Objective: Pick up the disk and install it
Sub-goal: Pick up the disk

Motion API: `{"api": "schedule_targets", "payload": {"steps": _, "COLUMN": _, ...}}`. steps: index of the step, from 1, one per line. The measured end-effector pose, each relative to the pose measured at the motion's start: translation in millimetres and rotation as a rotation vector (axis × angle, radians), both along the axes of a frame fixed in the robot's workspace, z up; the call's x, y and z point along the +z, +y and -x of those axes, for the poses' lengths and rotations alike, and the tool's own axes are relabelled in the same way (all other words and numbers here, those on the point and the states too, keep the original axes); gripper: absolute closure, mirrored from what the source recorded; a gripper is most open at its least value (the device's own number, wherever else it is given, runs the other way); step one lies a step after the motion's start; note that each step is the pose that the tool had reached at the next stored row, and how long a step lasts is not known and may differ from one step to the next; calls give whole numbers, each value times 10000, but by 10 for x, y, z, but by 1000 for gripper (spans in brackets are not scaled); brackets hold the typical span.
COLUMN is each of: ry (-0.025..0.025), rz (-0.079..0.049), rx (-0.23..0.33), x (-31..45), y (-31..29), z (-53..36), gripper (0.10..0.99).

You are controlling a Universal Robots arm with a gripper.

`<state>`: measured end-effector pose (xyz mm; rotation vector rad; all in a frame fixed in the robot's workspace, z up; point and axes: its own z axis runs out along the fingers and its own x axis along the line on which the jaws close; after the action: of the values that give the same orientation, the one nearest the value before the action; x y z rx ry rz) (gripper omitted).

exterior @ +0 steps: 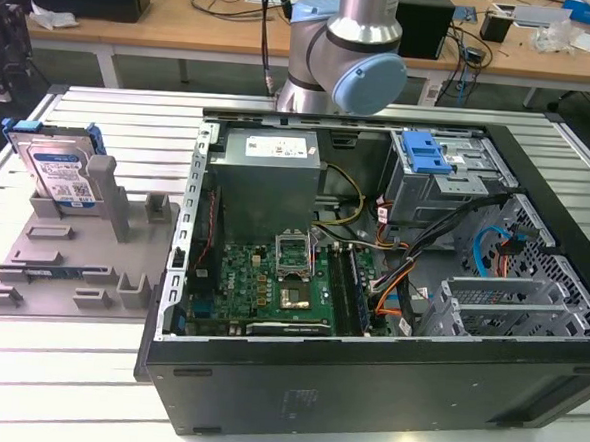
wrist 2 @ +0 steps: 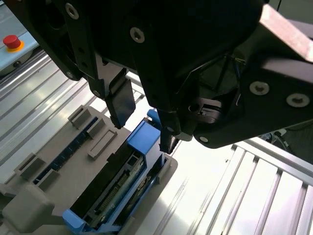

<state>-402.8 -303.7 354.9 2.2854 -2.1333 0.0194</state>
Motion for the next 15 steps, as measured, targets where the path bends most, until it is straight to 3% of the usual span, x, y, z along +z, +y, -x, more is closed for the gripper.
{"api": "schedule_targets", "payload": {"steps": 15, "ry": 0, "rz": -1, "rx": -503, "x": -82, "y": -36, "z": -40, "gripper": 604}}
